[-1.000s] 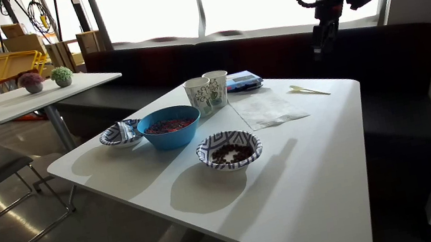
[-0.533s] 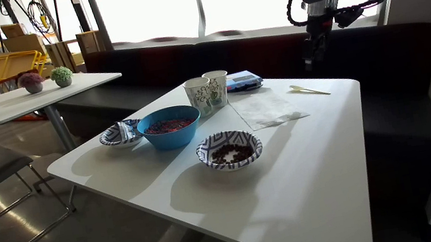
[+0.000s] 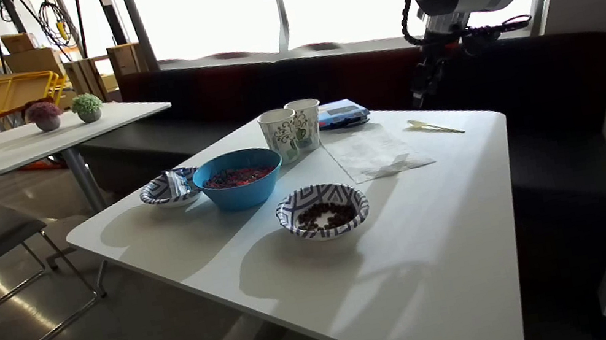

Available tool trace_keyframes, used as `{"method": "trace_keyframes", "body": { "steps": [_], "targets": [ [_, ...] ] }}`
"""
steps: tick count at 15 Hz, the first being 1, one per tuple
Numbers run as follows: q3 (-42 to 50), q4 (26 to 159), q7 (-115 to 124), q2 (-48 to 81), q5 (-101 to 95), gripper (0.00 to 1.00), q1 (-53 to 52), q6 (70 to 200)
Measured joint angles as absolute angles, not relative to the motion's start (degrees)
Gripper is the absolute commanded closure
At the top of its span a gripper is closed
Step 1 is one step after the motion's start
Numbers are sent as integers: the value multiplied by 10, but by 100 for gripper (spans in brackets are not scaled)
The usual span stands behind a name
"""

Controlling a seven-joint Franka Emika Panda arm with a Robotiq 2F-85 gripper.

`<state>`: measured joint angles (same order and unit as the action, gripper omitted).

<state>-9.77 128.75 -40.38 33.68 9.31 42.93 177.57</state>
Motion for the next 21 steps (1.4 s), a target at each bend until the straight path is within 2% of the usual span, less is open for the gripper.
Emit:
{"method": "trace_keyframes", "body": {
  "steps": [4,6,7,9,10,11,12,13,15,21],
  "targets": [
    [-167,1307,-385,372,47,0,518,1846],
    [-168,1315,-360,387,6,3,541,1861],
    [-168,1319,-350,394,-17,1,552,1871],
    [-167,1324,-332,409,-61,3,571,1897],
    [-167,1324,-323,417,-85,12,580,1912],
    [-166,1324,-313,425,-108,28,589,1926],
    [-165,1323,-302,433,-130,29,596,1940],
    [-163,1323,-293,440,-152,35,602,1954],
    [-157,1321,-272,451,-190,53,607,1975],
    [-138,1320,-229,462,-253,97,601,2021]
  ]
}}
